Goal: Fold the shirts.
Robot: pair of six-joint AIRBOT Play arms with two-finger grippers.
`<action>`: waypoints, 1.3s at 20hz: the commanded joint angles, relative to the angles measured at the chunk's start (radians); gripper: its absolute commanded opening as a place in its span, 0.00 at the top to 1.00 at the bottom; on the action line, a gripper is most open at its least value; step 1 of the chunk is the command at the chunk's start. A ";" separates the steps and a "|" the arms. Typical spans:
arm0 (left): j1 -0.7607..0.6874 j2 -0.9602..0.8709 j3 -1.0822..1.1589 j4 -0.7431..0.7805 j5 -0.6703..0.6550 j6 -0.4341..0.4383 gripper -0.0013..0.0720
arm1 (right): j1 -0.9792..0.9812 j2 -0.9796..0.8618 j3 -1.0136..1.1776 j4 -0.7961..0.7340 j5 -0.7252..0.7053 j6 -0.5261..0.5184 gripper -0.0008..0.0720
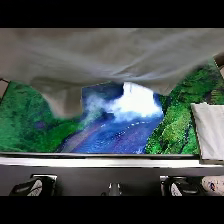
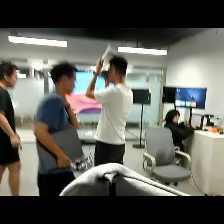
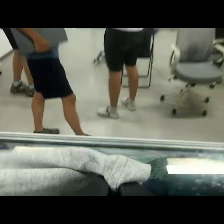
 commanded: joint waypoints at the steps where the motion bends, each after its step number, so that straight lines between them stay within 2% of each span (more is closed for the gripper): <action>1: 0.001 0.039 0.050 0.087 -0.064 -0.058 0.95 | 0.001 0.047 0.052 -0.072 0.092 0.021 0.95; 6: 0.001 -0.096 0.050 0.111 -0.235 -0.057 0.95 | 0.001 -0.078 0.052 -0.173 0.288 0.105 0.95; 9: 0.000 -0.278 0.002 0.110 -0.418 -0.057 0.95 | 0.001 -0.284 0.032 -0.173 0.488 0.087 0.95; 12: -0.029 -0.445 -0.191 0.115 -0.441 -0.026 0.95 | 0.001 -0.528 -0.073 -0.162 0.514 0.088 0.95; 14: -0.080 -0.557 -0.366 0.131 -0.385 -0.016 0.95 | 0.001 -0.688 -0.157 -0.163 0.443 0.088 0.95; 17: -0.156 -0.752 -0.541 0.131 -0.173 -0.009 0.95 | 0.001 -0.911 -0.182 -0.145 0.263 0.088 0.95; 21: -0.215 -0.977 -0.484 0.101 0.007 -0.009 0.95 | 0.001 -1.027 -0.182 -0.136 -0.035 0.095 0.95; 24: -0.233 -1.068 -0.362 0.102 0.116 -0.009 0.95 | 0.001 -1.032 -0.180 -0.120 -0.264 0.133 0.95; 26: -0.234 -1.098 -0.283 0.102 0.196 -0.012 0.95 | 0.001 -1.032 -0.180 -0.081 -0.359 0.156 0.95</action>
